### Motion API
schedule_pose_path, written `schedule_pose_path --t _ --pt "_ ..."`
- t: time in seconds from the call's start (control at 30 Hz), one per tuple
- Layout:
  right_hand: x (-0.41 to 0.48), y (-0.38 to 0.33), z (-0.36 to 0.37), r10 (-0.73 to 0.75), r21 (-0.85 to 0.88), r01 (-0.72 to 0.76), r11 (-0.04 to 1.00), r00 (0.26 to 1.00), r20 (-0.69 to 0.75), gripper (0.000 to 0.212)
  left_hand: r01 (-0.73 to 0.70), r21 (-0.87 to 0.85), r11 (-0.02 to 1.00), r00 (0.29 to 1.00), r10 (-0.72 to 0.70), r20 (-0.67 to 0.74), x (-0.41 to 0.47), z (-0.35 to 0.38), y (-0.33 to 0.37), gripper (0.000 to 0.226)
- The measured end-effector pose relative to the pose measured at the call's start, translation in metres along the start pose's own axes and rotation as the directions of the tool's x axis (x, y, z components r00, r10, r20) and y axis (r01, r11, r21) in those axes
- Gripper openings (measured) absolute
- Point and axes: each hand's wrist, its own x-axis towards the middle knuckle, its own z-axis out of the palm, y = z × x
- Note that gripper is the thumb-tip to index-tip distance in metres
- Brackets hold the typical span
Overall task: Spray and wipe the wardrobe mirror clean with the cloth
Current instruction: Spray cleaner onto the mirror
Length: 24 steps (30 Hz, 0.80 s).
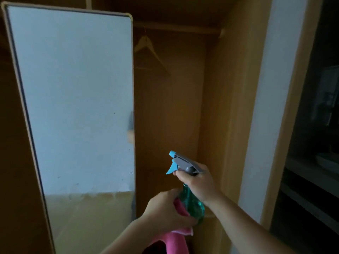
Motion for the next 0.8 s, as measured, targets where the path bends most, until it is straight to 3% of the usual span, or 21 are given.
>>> schedule_pose_path --t 0.13,0.23,0.5,0.67,0.73,0.8 --pt "0.016 0.031 -0.022 0.056 0.005 -0.056 0.998 0.998 -0.004 0.029 0.058 0.033 0.998 0.996 -0.056 -0.071 0.03 0.008 -0.003 0.052" --pt "0.025 0.051 -0.027 0.089 -0.147 -0.089 0.985 0.996 -0.006 0.038 0.119 0.003 0.993 0.986 -0.118 -0.12 0.054 0.008 -0.017 0.042" --pt "0.073 0.075 -0.038 0.131 -0.322 -0.161 0.933 0.985 -0.114 0.035 0.087 0.037 0.996 0.994 -0.084 -0.077 0.124 0.008 -0.042 0.041" --pt "0.113 0.111 -0.044 0.098 -0.386 -0.147 0.911 0.985 -0.144 0.025 0.148 -0.131 0.98 0.989 -0.148 0.012 0.16 0.009 -0.065 0.049" --pt "0.131 0.135 -0.047 0.161 -0.352 -0.198 0.915 0.978 -0.133 0.019 0.192 -0.163 0.968 0.98 -0.198 -0.018 0.171 0.005 -0.076 0.057" --pt "0.147 0.166 -0.048 0.231 -0.302 -0.25 0.92 0.968 -0.097 0.016 0.231 -0.223 0.947 0.964 -0.253 -0.077 0.181 0.006 -0.088 0.048"
